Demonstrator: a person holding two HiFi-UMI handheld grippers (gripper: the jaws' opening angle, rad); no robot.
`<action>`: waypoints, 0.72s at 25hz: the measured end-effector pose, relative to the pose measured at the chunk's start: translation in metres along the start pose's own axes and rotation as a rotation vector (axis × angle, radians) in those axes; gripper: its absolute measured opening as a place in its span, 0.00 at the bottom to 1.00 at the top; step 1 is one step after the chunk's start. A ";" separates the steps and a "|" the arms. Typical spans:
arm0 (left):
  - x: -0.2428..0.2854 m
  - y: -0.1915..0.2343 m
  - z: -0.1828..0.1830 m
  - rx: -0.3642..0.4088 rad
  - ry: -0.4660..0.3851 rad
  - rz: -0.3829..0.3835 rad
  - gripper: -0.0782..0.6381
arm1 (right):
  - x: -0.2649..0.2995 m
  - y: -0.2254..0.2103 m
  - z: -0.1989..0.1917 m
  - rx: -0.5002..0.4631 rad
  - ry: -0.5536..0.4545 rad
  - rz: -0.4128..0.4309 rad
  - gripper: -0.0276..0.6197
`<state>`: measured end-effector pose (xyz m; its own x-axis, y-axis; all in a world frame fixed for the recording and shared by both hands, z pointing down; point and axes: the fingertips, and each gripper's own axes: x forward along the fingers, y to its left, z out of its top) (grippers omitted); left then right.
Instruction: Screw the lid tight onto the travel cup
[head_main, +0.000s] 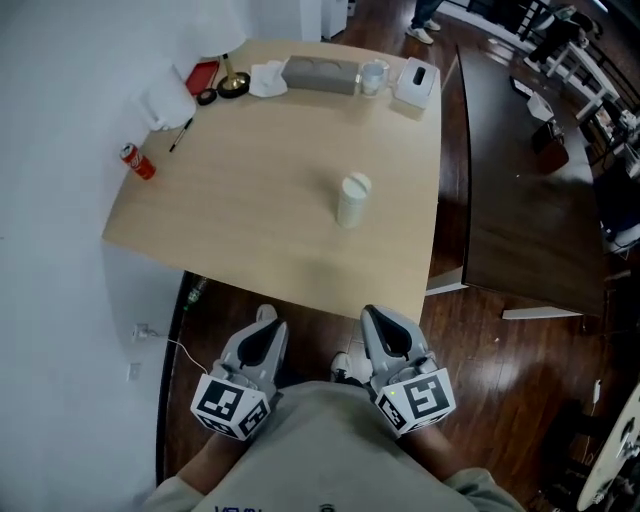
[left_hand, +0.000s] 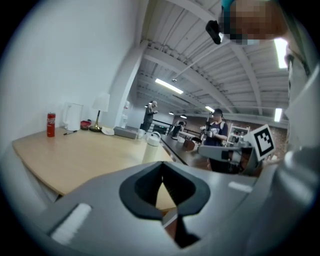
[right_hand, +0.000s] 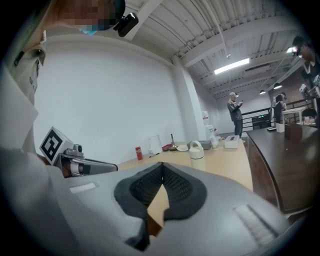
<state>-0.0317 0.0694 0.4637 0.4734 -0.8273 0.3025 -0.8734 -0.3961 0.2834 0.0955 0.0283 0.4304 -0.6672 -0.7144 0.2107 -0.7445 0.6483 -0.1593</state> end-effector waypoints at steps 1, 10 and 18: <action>0.011 0.009 0.005 0.008 0.003 -0.031 0.11 | 0.009 -0.005 0.002 0.002 0.000 -0.032 0.04; 0.097 0.078 0.063 0.157 0.059 -0.377 0.12 | 0.075 -0.035 0.044 0.039 -0.037 -0.341 0.04; 0.169 0.083 0.062 0.342 0.105 -0.583 0.35 | 0.089 -0.070 0.065 0.034 -0.030 -0.488 0.11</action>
<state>-0.0318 -0.1283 0.4818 0.8708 -0.4047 0.2793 -0.4515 -0.8830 0.1283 0.0862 -0.0978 0.3977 -0.2401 -0.9404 0.2409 -0.9705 0.2274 -0.0799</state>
